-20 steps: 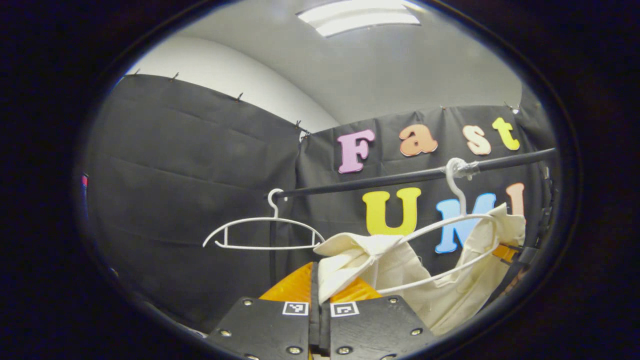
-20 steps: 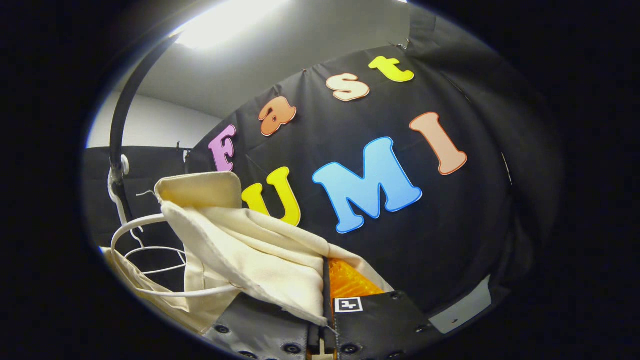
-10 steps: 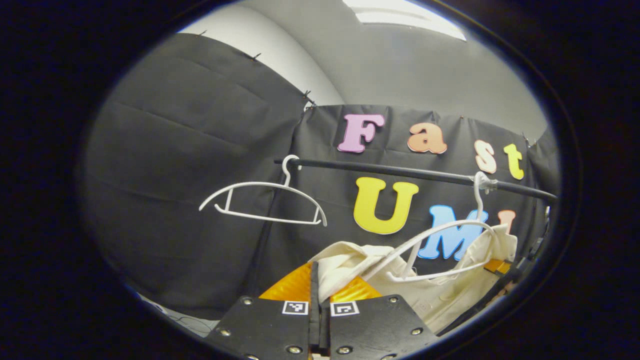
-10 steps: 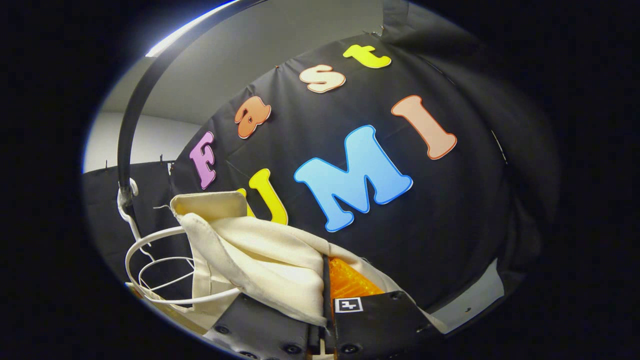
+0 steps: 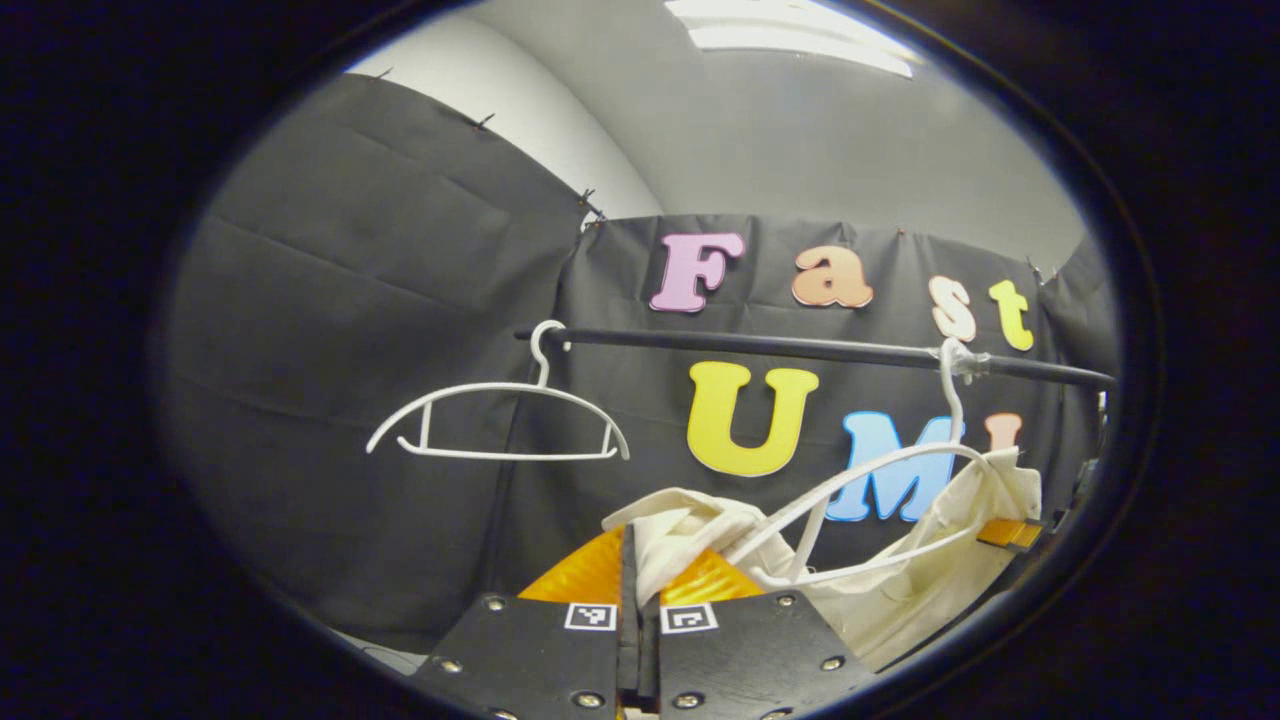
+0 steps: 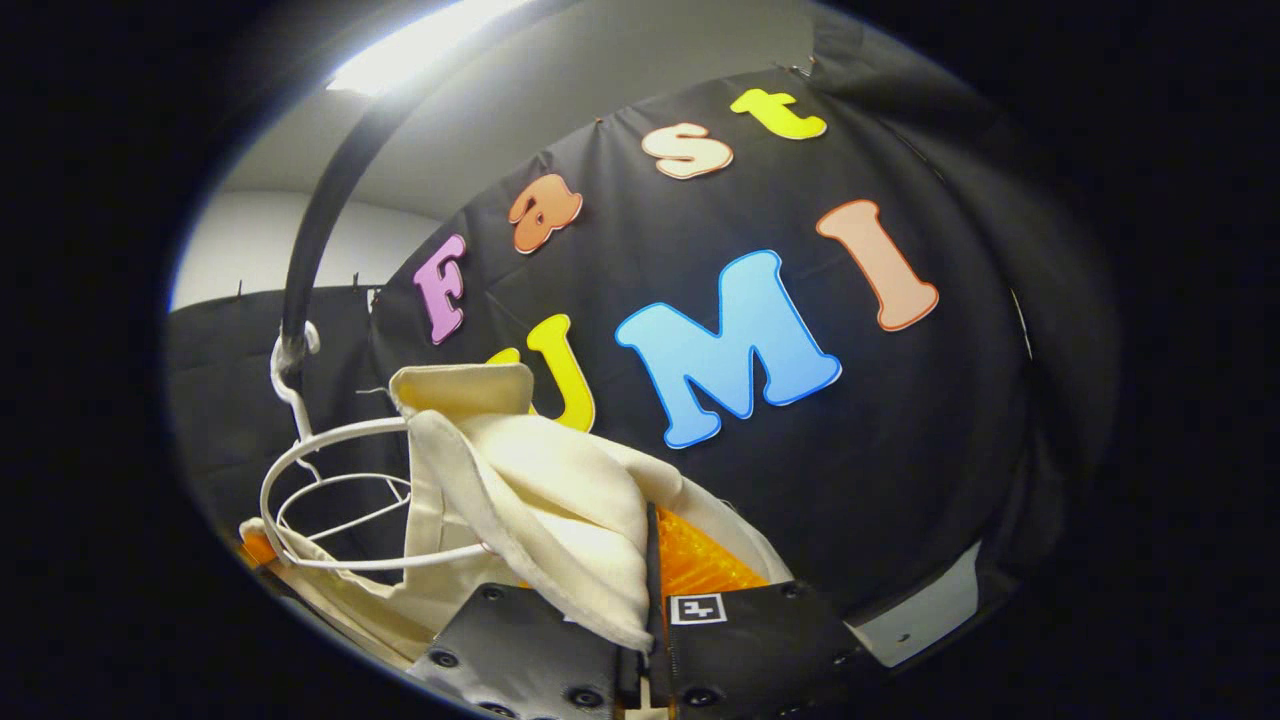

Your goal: Grasp the clothes on the hanger with both hands and then place them into the laundry hamper below.

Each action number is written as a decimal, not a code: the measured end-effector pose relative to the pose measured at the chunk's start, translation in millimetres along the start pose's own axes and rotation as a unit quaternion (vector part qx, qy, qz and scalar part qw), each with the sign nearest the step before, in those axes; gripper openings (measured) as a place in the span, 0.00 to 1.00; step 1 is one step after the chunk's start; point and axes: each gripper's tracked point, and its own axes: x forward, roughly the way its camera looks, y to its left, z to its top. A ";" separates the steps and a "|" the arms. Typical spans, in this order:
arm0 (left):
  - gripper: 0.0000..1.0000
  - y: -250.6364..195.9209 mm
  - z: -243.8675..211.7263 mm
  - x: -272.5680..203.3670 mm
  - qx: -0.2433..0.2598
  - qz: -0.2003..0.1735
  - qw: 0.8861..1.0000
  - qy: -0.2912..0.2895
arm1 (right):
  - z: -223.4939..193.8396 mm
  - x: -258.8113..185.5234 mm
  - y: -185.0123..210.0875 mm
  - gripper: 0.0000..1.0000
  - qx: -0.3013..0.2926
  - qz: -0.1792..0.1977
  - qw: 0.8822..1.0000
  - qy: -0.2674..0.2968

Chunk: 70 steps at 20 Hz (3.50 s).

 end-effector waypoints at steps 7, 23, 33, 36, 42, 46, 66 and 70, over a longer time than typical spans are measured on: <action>0.01 3.0 2.0 2.8 -0.010 -0.010 1.000 0.007 | 21.1 -4.8 2.4 0.07 0.030 0.018 0.999 -0.026; 0.01 -2.5 -56.4 15.6 -0.039 -0.064 0.995 0.060 | 41.5 75.9 -67.4 0.08 0.078 -0.077 0.988 -0.108; 0.00 -33.8 -90.5 -4.7 -0.015 -0.106 0.991 0.077 | -11.9 37.5 -105.6 0.07 0.035 -0.131 0.988 -0.069; 0.01 -28.1 -97.3 -22.0 -0.023 -0.119 0.989 0.083 | -14.3 1.8 -100.5 0.08 0.004 -0.140 0.988 -0.065; 0.00 -9.5 -97.7 -60.5 -0.016 -0.173 0.979 0.106 | -11.3 -78.5 -87.0 0.08 -0.036 -0.189 0.979 -0.071; 0.01 -5.2 -96.3 -82.8 -0.027 -0.215 0.969 0.117 | -12.6 -139.3 -74.1 0.08 -0.051 -0.230 0.969 -0.077; 0.02 75.9 -66.5 -207.7 -0.007 -0.331 0.934 0.135 | -129.4 -279.7 152.2 0.07 -0.072 -0.139 0.987 0.031; 0.01 81.7 -109.1 -216.9 -0.004 -0.320 0.932 0.170 | -188.9 -276.6 174.8 0.07 -0.066 -0.107 0.987 0.096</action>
